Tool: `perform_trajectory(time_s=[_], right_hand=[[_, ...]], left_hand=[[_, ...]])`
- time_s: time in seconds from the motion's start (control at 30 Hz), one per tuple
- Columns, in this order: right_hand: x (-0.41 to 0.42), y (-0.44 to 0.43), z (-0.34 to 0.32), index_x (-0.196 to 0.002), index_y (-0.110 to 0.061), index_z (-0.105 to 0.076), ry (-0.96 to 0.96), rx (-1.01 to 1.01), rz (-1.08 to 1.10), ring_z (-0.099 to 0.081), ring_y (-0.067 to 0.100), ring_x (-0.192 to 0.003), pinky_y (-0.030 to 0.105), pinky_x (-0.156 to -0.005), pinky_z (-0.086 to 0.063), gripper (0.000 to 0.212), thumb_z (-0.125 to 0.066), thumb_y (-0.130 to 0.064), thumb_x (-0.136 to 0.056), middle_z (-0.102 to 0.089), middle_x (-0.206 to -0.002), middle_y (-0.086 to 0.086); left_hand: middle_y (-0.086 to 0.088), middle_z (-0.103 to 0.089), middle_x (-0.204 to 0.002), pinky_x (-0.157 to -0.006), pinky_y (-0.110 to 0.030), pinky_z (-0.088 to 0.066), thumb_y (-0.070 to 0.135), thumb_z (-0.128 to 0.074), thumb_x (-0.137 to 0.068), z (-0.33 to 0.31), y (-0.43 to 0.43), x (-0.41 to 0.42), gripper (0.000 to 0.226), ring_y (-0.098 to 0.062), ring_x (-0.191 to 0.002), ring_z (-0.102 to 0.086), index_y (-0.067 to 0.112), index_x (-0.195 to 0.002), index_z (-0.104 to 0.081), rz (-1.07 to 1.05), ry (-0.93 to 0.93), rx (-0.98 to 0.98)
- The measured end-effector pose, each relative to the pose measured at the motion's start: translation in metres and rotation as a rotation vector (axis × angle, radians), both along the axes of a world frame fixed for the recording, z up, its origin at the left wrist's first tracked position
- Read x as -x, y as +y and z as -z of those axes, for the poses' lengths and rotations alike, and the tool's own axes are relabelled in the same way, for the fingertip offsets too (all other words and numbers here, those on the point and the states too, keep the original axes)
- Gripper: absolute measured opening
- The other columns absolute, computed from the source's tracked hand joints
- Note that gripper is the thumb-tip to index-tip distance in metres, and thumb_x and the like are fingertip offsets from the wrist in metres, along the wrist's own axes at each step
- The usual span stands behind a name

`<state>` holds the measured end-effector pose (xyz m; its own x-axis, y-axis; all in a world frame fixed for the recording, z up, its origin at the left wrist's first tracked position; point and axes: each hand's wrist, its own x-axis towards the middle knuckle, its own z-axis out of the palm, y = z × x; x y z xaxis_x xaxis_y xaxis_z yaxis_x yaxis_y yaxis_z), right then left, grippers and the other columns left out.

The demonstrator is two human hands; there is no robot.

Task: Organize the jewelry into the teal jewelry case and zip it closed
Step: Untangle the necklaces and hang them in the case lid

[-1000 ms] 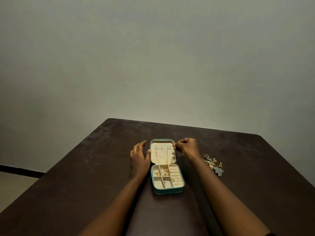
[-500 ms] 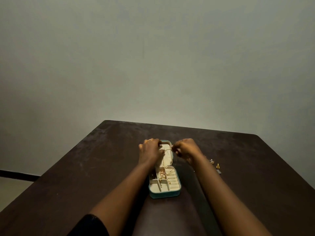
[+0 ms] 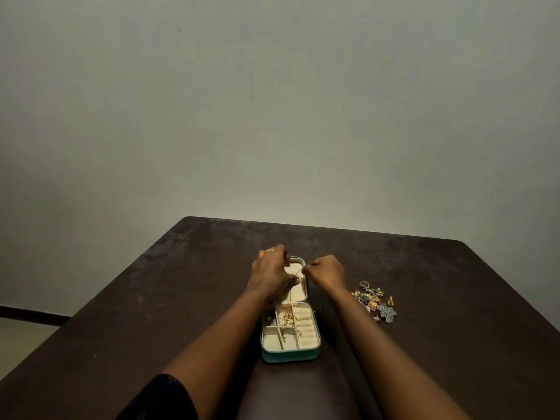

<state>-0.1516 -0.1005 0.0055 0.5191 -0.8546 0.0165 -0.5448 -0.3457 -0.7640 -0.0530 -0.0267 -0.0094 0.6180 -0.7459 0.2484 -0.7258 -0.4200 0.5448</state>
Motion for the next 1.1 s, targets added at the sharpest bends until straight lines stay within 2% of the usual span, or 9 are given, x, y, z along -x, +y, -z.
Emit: perform_trajectory(time_s=[0.07, 0.17, 0.33, 0.5, 0.63, 0.77, 0.87, 0.97, 1.1], right_hand=[[-0.001, -0.001, -0.004, -0.091, 0.005, -0.071, -0.123, -0.142, -0.035, -0.059, 0.016, -0.058, 0.032, -0.06, -0.049, 0.019, -0.06, -0.009, -0.085, -0.064, -0.072, 0.013], [-0.001, 0.0, -0.01, -0.082, 0.009, -0.066, -0.257, -0.41, -0.003, -0.047, 0.008, -0.042, 0.015, -0.033, -0.034, 0.013, -0.057, 0.0, -0.085, -0.054, -0.061, 0.007], [-0.012, -0.003, -0.011, -0.065, 0.001, -0.059, -0.313, -0.523, 0.051, -0.05, 0.017, -0.053, 0.027, -0.05, -0.04, 0.02, -0.054, 0.004, -0.084, -0.056, -0.064, 0.011], [-0.032, -0.007, 0.002, -0.072, 0.002, -0.068, -0.261, -0.305, 0.141, -0.066, 0.034, -0.074, 0.043, -0.068, -0.054, 0.018, -0.057, -0.008, -0.082, -0.068, -0.077, 0.019], [-0.034, -0.005, -0.001, -0.06, -0.004, -0.066, -0.303, -0.296, 0.108, -0.059, 0.028, -0.061, 0.037, -0.059, -0.046, 0.022, -0.056, -0.007, -0.08, -0.063, -0.063, 0.013], [-0.023, 0.004, -0.015, -0.062, -0.007, -0.063, -0.427, -0.466, 0.012, -0.045, 0.016, -0.049, 0.024, -0.046, -0.034, 0.024, -0.055, -0.003, -0.085, -0.053, -0.054, 0.006], [-0.012, 0.011, -0.026, -0.074, -0.006, -0.066, -0.382, -0.511, -0.053, -0.037, 0.01, -0.044, 0.017, -0.039, -0.026, 0.018, -0.054, -0.009, -0.087, -0.047, -0.054, 0.003], [-0.002, 0.017, -0.033, -0.081, -0.006, -0.067, -0.361, -0.517, -0.09, -0.029, 0.006, -0.033, 0.014, -0.036, -0.021, 0.018, -0.052, -0.011, -0.088, -0.04, -0.048, 0.0], [0.009, 0.026, -0.044, -0.08, -0.009, -0.062, -0.426, -0.58, -0.167, -0.025, 0.006, -0.032, 0.013, -0.036, -0.018, 0.018, -0.048, -0.009, -0.091, -0.036, -0.05, 0.0]], left_hand=[[-0.002, -0.056, -0.112, -0.084, -0.029, -0.042, 0.028, -0.082, -0.068, 0.0, 0.002, -0.002, 0.05, -0.018, -0.109, -0.043, 0.016, -0.105, -0.051, 0.042, 0.042, 0.062], [-0.003, -0.056, -0.108, -0.076, -0.023, -0.036, 0.02, -0.082, -0.068, -0.001, 0.005, -0.005, 0.046, -0.014, -0.101, -0.044, 0.015, -0.102, -0.052, 0.068, 0.071, 0.127], [-0.002, -0.057, -0.109, -0.077, -0.02, -0.035, 0.019, -0.08, -0.071, 0.004, 0.008, -0.009, 0.042, -0.009, -0.098, -0.042, 0.014, -0.105, -0.055, 0.072, 0.049, 0.154], [-0.003, -0.058, -0.107, -0.076, -0.02, -0.033, 0.018, -0.077, -0.074, 0.004, 0.007, -0.009, 0.037, -0.01, -0.097, -0.043, 0.014, -0.105, -0.057, 0.074, 0.027, 0.177], [-0.005, -0.057, -0.11, -0.079, -0.018, -0.035, 0.019, -0.071, -0.081, 0.004, 0.009, -0.01, 0.032, -0.009, -0.099, -0.044, 0.013, -0.109, -0.057, 0.071, 0.005, 0.197], [-0.006, -0.056, -0.116, -0.085, -0.02, -0.038, 0.019, -0.068, -0.083, 0.007, 0.01, -0.011, 0.038, -0.017, -0.112, -0.048, 0.013, -0.118, -0.054, 0.087, 0.008, 0.173], [-0.006, -0.055, -0.122, -0.099, -0.03, -0.041, 0.022, -0.068, -0.083, 0.008, 0.01, -0.011, 0.045, -0.018, -0.119, -0.046, 0.015, -0.124, -0.052, 0.107, 0.049, 0.142], [-0.002, -0.057, -0.124, -0.118, -0.042, -0.016, 0.022, -0.066, -0.084, 0.006, 0.011, -0.011, 0.042, -0.017, -0.121, -0.047, 0.017, -0.124, -0.053, 0.062, 0.047, 0.146], [-0.002, -0.058, -0.124, -0.119, -0.045, -0.002, 0.014, -0.061, -0.086, 0.002, 0.016, -0.006, 0.031, -0.016, -0.118, -0.052, 0.016, -0.117, -0.058, 0.049, 0.107, 0.169]])
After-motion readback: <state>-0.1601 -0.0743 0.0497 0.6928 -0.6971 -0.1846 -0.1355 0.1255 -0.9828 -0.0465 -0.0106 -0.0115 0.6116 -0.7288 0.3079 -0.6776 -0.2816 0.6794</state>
